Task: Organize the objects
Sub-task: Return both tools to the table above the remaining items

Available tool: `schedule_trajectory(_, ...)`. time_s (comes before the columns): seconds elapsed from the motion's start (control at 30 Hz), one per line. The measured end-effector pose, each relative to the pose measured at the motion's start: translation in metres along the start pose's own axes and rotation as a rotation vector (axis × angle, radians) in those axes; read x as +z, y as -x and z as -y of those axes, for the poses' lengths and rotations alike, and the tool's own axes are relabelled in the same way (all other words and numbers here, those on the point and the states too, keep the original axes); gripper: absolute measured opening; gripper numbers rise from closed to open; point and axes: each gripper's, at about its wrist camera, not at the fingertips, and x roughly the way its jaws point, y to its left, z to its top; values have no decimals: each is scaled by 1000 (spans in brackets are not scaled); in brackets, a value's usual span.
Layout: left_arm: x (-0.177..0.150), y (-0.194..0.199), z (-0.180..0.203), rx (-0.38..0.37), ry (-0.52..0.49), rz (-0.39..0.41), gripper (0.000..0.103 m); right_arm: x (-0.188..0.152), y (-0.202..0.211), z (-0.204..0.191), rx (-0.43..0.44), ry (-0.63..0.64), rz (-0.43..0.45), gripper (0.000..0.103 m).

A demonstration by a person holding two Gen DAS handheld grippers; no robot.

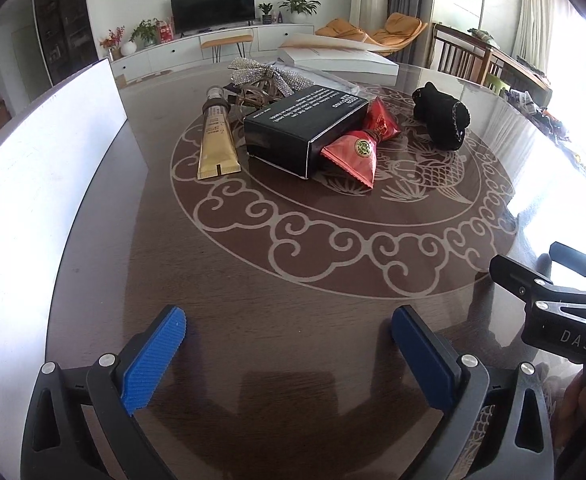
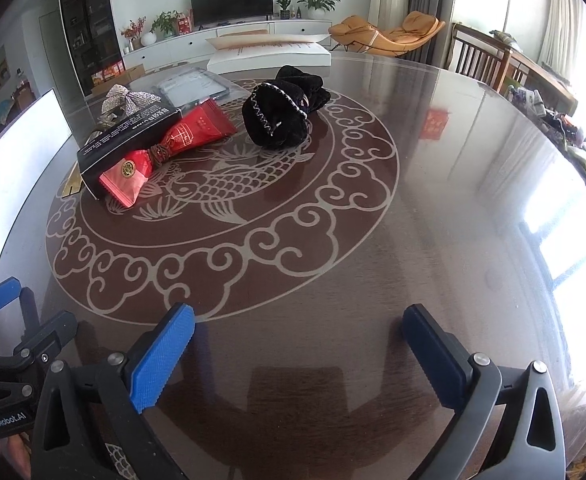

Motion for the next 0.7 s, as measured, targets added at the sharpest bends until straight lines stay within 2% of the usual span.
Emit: schedule_trajectory(0.7,0,0,0,1,-1,0,103,-2,0,0,1,0,6,103)
